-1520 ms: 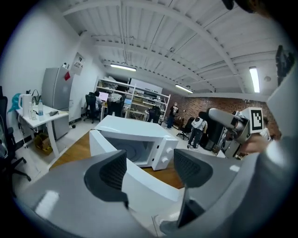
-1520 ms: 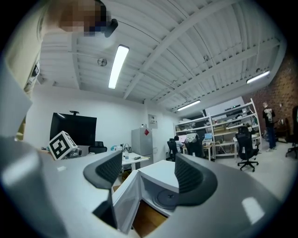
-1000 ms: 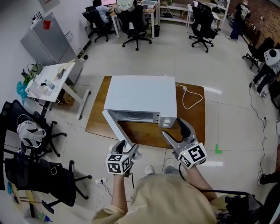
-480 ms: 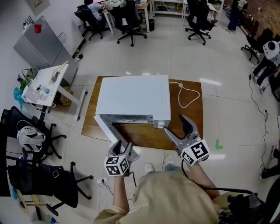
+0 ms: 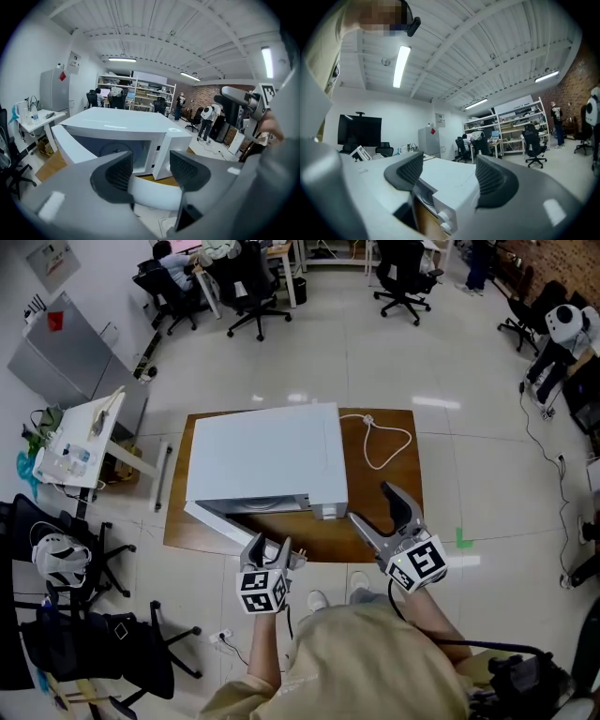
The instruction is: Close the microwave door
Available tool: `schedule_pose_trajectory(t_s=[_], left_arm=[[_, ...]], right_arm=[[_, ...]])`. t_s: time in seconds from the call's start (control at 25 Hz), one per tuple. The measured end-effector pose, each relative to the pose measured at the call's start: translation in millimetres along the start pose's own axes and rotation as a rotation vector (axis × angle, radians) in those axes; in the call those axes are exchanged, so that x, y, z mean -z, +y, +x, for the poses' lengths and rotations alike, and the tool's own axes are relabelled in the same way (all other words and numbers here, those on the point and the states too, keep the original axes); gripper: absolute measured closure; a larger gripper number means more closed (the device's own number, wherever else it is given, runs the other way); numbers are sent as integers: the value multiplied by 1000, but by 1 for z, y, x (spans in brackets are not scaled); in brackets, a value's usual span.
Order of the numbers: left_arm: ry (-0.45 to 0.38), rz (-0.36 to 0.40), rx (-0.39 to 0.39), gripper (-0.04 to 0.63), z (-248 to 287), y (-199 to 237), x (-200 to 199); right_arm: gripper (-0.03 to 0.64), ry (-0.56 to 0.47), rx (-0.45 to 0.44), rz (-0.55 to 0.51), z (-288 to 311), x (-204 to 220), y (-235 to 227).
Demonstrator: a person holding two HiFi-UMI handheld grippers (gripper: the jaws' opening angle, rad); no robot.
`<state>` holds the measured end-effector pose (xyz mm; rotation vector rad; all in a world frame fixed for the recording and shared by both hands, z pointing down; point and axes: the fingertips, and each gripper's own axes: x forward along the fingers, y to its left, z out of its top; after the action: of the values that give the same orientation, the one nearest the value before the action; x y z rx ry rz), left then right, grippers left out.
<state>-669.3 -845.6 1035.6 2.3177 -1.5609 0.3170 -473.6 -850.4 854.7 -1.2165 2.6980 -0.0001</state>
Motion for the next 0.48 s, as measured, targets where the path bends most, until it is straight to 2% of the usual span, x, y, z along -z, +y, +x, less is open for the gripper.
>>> schedule_pose_trajectory(t_s=[0.2,0.36,0.48], left_arm=[[-69,0,56,347,20,2,-27],[-228,-21,125,344,38,-1,-41],[-310,8,129,344,55,1,-47]], right_arm=[[278,22,62,-13,7,-9,-11],[278,28,90,-10,5,-11,-17],[278,29,102,-2,2,-13,-18]])
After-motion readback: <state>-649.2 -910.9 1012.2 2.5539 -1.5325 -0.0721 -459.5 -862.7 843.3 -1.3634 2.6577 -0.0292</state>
